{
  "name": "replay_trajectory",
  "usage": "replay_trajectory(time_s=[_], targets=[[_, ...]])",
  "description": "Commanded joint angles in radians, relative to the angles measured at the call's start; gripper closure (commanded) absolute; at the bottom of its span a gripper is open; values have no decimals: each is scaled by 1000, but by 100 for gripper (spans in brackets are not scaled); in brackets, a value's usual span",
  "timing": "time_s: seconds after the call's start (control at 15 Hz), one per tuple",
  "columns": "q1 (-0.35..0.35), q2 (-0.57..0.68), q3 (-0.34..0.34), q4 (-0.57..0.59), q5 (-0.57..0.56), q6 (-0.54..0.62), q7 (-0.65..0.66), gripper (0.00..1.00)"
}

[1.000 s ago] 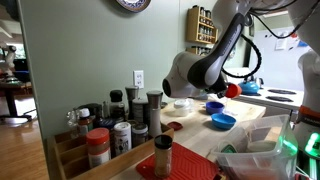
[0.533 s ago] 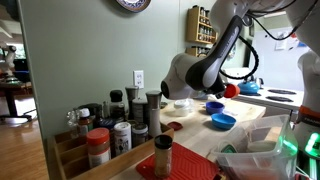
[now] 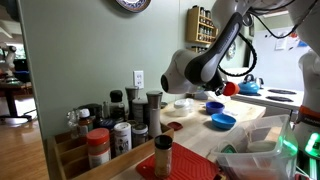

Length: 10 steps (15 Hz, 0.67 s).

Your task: Pour the content in the orange cup into the two blue bowls start by pouring into the navy blue bowl and then into the neon blue bowl

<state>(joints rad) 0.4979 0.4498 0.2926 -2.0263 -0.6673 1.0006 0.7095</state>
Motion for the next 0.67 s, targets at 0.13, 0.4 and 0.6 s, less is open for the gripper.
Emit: replay_trajectory(time_s=[0.13, 0.4, 0.6], targets=[[-59, -138, 29, -101, 15, 209, -80, 99], [-90, -237, 25, -170, 34, 362, -130, 99], [-118, -311, 20, -221, 87, 521, -142, 99]])
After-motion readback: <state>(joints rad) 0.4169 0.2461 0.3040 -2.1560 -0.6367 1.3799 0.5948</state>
